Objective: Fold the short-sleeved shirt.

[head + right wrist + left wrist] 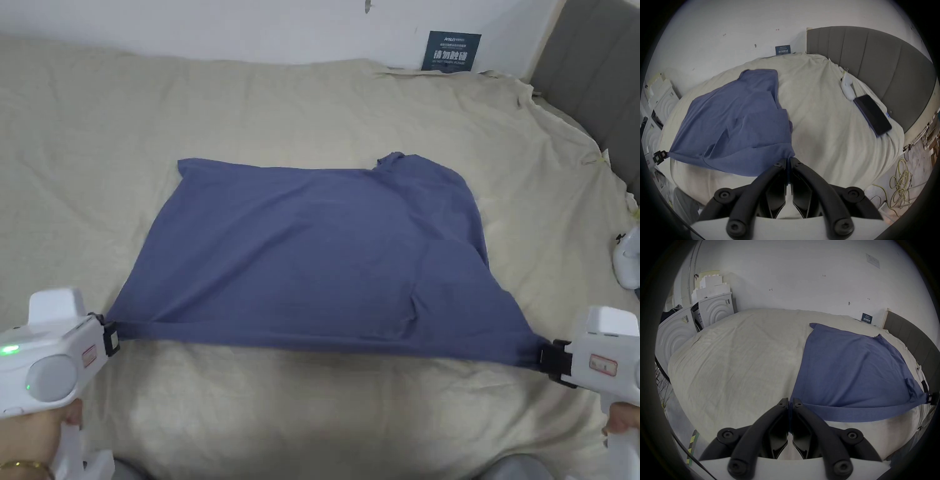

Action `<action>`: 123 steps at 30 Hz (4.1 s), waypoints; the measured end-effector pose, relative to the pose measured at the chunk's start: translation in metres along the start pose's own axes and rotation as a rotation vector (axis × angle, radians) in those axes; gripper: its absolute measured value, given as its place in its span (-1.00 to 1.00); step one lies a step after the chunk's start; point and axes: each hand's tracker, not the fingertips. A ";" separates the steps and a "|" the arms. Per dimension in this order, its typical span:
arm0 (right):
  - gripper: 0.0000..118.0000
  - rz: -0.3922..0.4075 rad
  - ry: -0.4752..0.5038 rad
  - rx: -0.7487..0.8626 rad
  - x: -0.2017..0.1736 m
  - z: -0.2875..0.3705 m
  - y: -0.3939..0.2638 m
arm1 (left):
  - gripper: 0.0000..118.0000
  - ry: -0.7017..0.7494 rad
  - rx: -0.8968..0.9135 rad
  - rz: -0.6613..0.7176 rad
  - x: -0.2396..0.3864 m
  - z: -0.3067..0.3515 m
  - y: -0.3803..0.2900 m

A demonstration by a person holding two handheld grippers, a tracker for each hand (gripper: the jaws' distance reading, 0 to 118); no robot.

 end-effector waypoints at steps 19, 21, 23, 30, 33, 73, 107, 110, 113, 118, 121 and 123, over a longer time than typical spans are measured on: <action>-0.95 0.112 -0.012 -0.096 -0.003 -0.014 -0.031 | -1.00 -0.001 -0.069 -0.017 -0.014 0.012 -0.038; -0.95 0.116 -0.009 -0.099 -0.002 -0.013 -0.031 | -1.00 -0.007 -0.071 -0.028 -0.016 0.014 -0.037; -0.95 0.119 -0.003 -0.100 -0.001 -0.010 -0.028 | -1.00 -0.009 -0.075 -0.042 -0.016 0.017 -0.038; -0.95 0.151 0.013 -0.113 0.000 0.000 -0.022 | -0.88 -0.016 -0.074 -0.066 -0.018 0.024 -0.039; -0.66 0.138 0.015 -0.112 -0.002 -0.001 -0.024 | 0.07 0.012 -0.071 -0.047 -0.015 0.024 -0.039; -1.00 0.098 0.090 0.661 -0.082 0.119 0.016 | -1.00 -0.173 0.452 -0.065 0.055 0.104 0.046; 0.75 0.003 0.057 0.205 -0.041 0.058 0.019 | -1.00 -0.176 0.415 -0.071 0.061 0.103 0.037; 0.75 -0.003 0.039 0.094 -0.031 0.039 0.006 | -1.00 -0.179 0.410 -0.073 0.062 0.101 0.035; 0.75 0.004 0.032 0.009 -0.024 0.023 -0.010 | -1.00 -0.184 0.405 -0.074 0.064 0.101 0.034; 0.72 0.017 0.036 -0.068 -0.021 0.004 -0.030 | -1.00 -0.186 0.395 -0.080 0.065 0.100 0.032; 0.43 0.012 0.036 -0.080 -0.020 -0.002 -0.035 | -1.00 -0.184 0.389 -0.080 0.066 0.101 0.031; 0.01 0.004 0.032 -0.086 -0.019 -0.006 -0.036 | -1.00 -0.183 0.384 -0.079 0.065 0.100 0.030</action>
